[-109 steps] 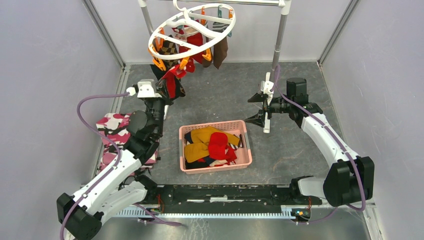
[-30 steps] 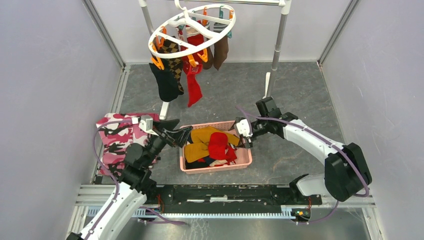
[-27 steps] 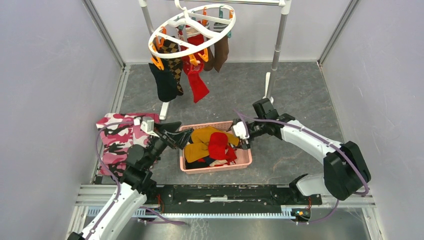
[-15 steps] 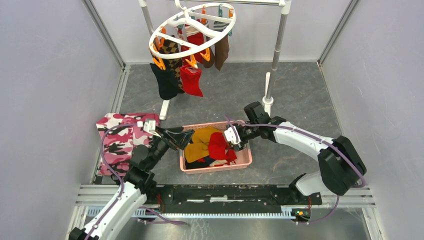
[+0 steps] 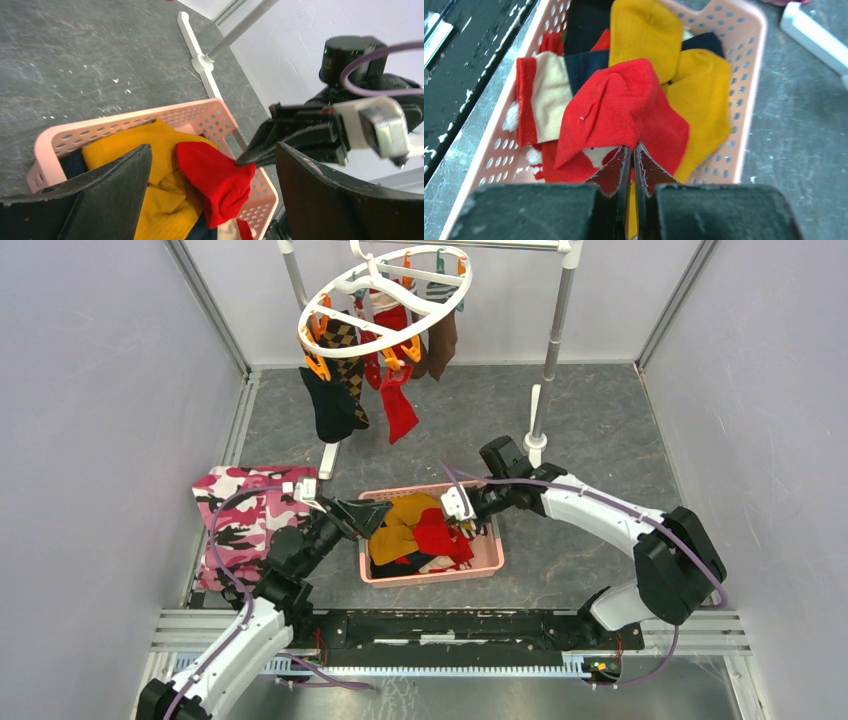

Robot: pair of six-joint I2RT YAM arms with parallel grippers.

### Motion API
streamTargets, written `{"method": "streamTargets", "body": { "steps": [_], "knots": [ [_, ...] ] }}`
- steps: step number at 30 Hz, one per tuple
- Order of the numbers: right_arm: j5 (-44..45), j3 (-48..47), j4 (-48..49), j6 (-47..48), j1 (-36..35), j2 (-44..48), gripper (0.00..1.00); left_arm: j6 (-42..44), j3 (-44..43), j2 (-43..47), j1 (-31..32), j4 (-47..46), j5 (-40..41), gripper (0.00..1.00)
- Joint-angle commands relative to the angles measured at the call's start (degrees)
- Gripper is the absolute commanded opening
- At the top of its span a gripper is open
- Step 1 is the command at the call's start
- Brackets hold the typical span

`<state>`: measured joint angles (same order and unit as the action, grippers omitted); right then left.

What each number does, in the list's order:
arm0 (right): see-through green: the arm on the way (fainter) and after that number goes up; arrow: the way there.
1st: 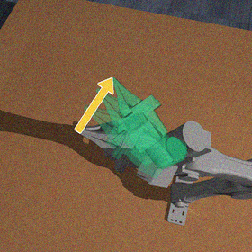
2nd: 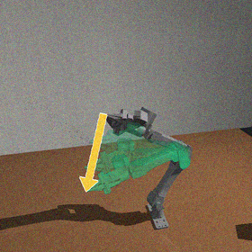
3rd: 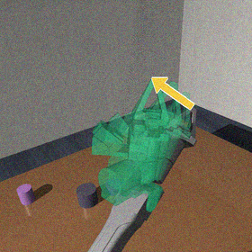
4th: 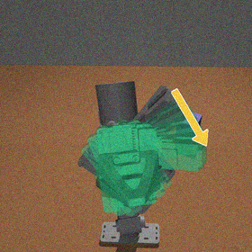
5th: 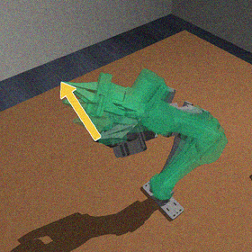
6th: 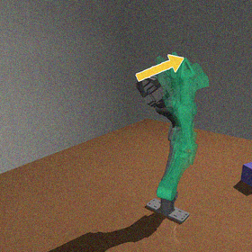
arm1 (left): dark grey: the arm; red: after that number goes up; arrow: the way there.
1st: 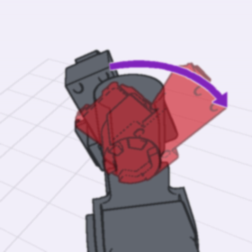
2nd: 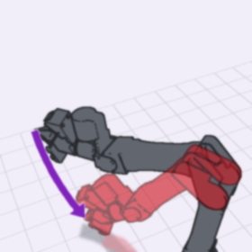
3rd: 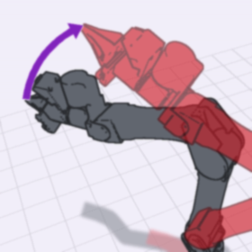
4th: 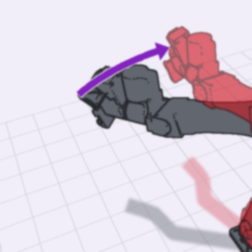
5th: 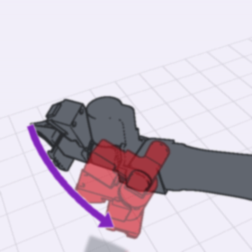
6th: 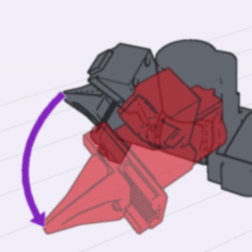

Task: Clip the socks to the hanger
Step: Pick up the sock from the bin.

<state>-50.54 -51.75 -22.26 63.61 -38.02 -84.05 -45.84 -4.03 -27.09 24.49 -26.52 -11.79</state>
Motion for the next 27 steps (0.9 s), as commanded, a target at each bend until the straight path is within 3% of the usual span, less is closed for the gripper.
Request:
{"method": "streamTargets", "body": {
  "steps": [1, 6, 13, 19, 23, 27],
  "knots": [
    [-2.85, -7.92, -6.15, -3.14, 1.84, 2.97, 0.06, -4.70, 0.95, -1.83, -0.22, -7.04, -3.82, 0.97],
    [-7.61, -14.93, -13.95, -3.64, 8.30, 4.37, 0.05, -6.85, 0.95, -5.34, -0.15, -11.85, -6.31, 0.97],
    [-8.63, -11.71, -8.65, -6.80, 12.97, 11.44, 0.05, -13.32, -0.48, -17.95, -0.13, -24.87, -13.61, 0.97],
    [-11.08, -11.62, -8.83, -7.11, 13.67, 11.91, 0.06, -17.73, -1.89, -28.29, 1.02, -39.12, -17.16, 0.94],
    [-12.81, -11.69, -9.20, -7.59, 13.74, 10.81, 0.06, -15.44, -3.82, -30.81, 3.12, -42.34, -17.38, 0.92],
    [-15.08, -11.78, -8.78, -9.39, 13.80, 9.63, 0.07, -6.64, -5.18, -31.66, 7.90, -42.94, -17.27, 0.93]
  ]
}}
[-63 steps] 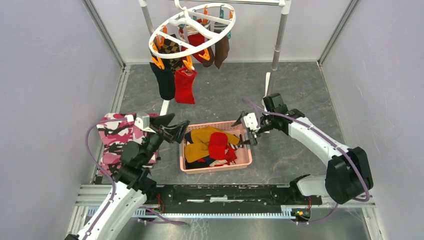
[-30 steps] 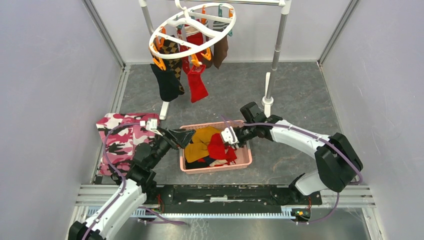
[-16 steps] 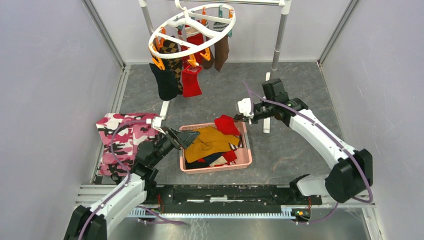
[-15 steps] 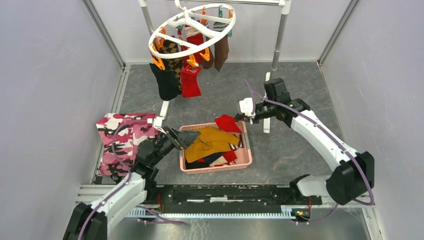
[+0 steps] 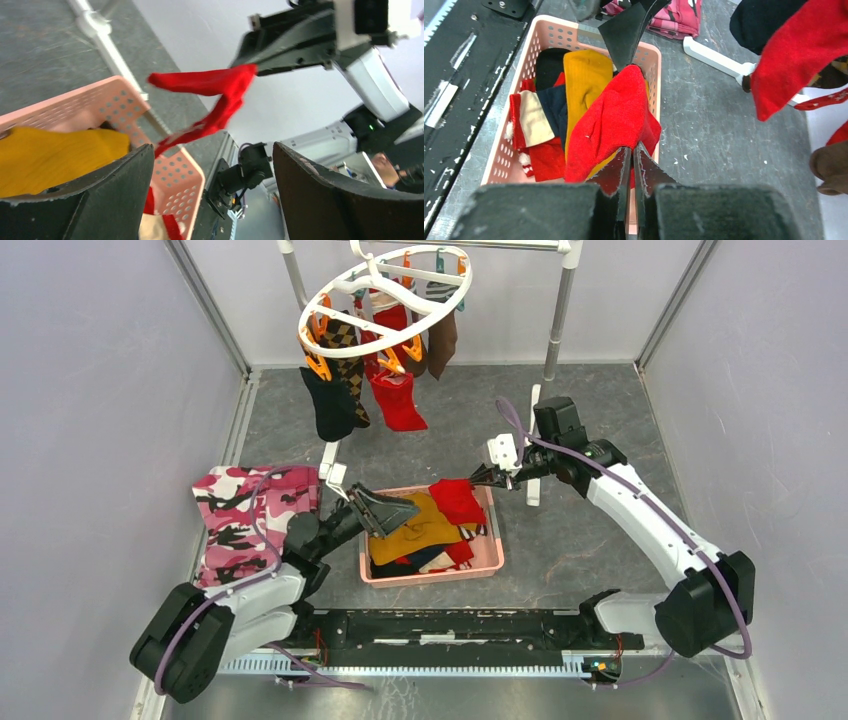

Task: Clip the socks to the hanger
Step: Pick up the sock from the bin.

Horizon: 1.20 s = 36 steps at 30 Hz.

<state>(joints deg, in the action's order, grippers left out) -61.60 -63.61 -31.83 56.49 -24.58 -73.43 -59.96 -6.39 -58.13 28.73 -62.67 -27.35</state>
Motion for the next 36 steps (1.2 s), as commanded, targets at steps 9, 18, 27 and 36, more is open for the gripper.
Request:
{"method": "streamTargets", "body": {
  "steps": [9, 18, 27, 36],
  "knots": [
    [-6.18, 0.25, 1.43, -3.92, 0.40, -1.57, 0.08, 21.52, -5.32, -8.98, 6.07, -9.18, -5.34, 0.93],
    [-7.06, 0.49, 1.78, -4.81, 0.58, -2.13, 0.08, 19.20, -9.05, -25.18, 8.41, -27.18, -12.35, 0.75],
    [-7.04, 0.53, 1.78, -4.99, 0.84, -2.42, 0.08, 18.04, -12.90, -34.51, 11.32, -34.35, -14.52, 0.18],
    [-6.05, 0.64, 2.21, -6.04, 1.49, -2.44, 0.18, 19.50, -9.09, -30.48, 11.27, -33.93, -10.18, 0.02]
  ]
}}
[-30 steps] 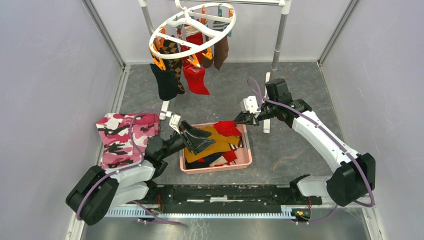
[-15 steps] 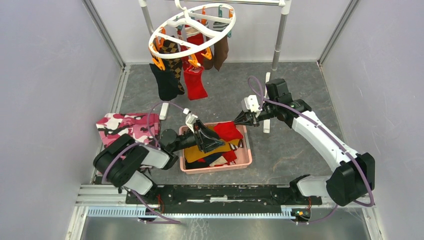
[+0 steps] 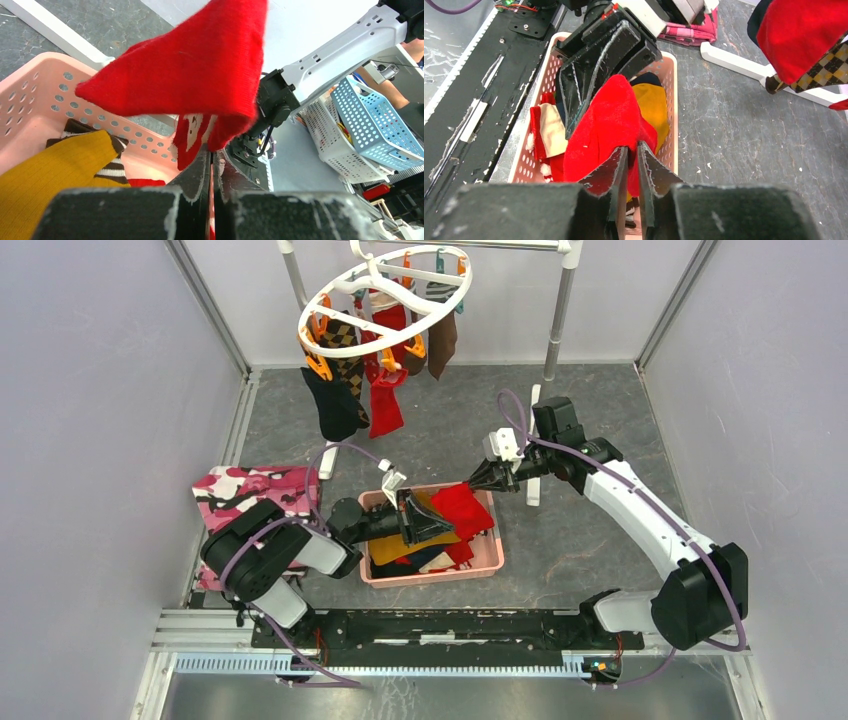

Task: Clip the socks to the hanger
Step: Pick up the sock from the bin.

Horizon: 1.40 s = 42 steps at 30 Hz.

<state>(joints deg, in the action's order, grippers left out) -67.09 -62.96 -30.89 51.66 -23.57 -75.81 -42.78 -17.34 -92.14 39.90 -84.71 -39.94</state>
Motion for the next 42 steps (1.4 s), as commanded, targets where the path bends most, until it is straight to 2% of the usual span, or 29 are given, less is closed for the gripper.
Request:
{"method": "streamTargets", "body": {
  "steps": [1, 5, 9, 13, 15, 17, 21, 22, 23, 26, 29, 31, 42],
  "knots": [
    [0.71, -0.01, 1.71, -1.75, 0.59, -0.05, 0.23, 2.09, 2.40, 5.35, 0.06, -10.75, 2.95, 0.02],
    [4.50, -0.48, 1.99, -2.77, 1.59, 0.43, 0.41, -0.14, 3.26, 13.50, -0.61, 0.27, 4.86, 0.02],
    [7.23, -1.53, -0.13, 0.11, 2.41, 2.17, 0.53, 1.96, 0.94, 25.07, -0.96, 23.05, 6.65, 0.02],
    [9.76, -1.34, -2.20, 5.92, 3.00, 5.76, 0.61, 7.05, -1.15, 37.13, -1.05, 43.42, 12.72, 0.02],
    [8.67, -0.27, -4.66, 12.68, 3.01, 7.68, 0.66, 8.33, -1.07, 42.77, -1.05, 47.94, 16.13, 0.02],
    [4.86, 0.97, -9.96, 24.76, 3.01, 8.65, 0.71, 8.77, -1.03, 47.56, -1.05, 50.68, 18.86, 0.02],
    [-4.59, 4.05, -25.75, 54.50, 2.97, 8.57, 0.87, 7.43, -3.44, 49.00, -1.05, 53.69, 18.93, 0.02],
    [-5.66, 4.40, -27.97, 59.47, 2.96, 8.22, 0.90, 6.46, -4.29, 48.13, -1.05, 53.87, 18.08, 0.02],
    [-6.02, 4.27, -28.93, 60.63, 2.91, 7.95, 0.91, 5.38, -5.18, 47.02, -1.05, 53.58, 16.83, 0.02],
    [-4.40, 3.52, -27.13, 58.01, 2.91, 7.78, 0.90, 0.67, -5.90, 43.40, -1.13, 47.79, 12.13, 0.02],
    [-0.57, 5.74, -13.85, 42.35, 2.88, 10.15, 0.89, -3.31, -6.14, 40.69, -1.22, 42.70, 9.74, 0.02],
    [2.01, 6.12, -9.96, 37.29, 2.78, 10.68, 0.88, -4.88, -6.52, 39.91, -1.30, 42.05, 9.81, 0.02],
    [8.92, 7.68, -2.63, 30.88, -3.84, 9.65, 0.84, -20.06, -8.57, 33.09, -2.10, 34.87, 10.70, 0.02]
  ]
}}
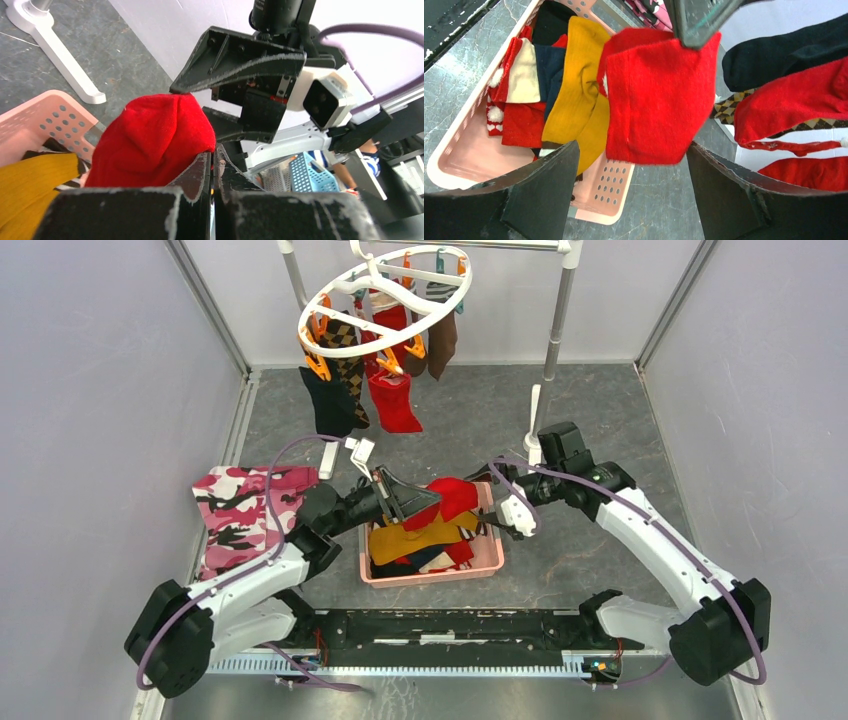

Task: Clip the socks to the hanger
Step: Pick up the sock from the bin.

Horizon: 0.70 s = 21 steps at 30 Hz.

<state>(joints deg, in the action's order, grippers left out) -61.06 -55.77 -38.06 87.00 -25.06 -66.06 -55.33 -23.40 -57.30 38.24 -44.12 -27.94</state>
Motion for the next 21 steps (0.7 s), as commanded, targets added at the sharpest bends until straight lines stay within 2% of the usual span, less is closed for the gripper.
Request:
{"method": "streamTargets", "body": {
  "steps": [1, 12, 21],
  "knots": [
    [3.21, 0.43, 5.01, -5.18, -2.91, -0.10, 0.84, -8.03, -2.73, -2.26, -0.51, -5.97, -1.27, 0.02],
    [9.70, -2.03, 15.36, -27.46, -4.22, 0.23, 0.68, -9.16, -2.89, -4.76, -0.77, -7.12, -1.31, 0.02],
    [3.61, -2.94, 14.93, -31.84, -4.24, -0.87, 0.25, -6.41, -0.94, -5.19, -2.72, -6.39, 0.13, 0.02]
  ]
}}
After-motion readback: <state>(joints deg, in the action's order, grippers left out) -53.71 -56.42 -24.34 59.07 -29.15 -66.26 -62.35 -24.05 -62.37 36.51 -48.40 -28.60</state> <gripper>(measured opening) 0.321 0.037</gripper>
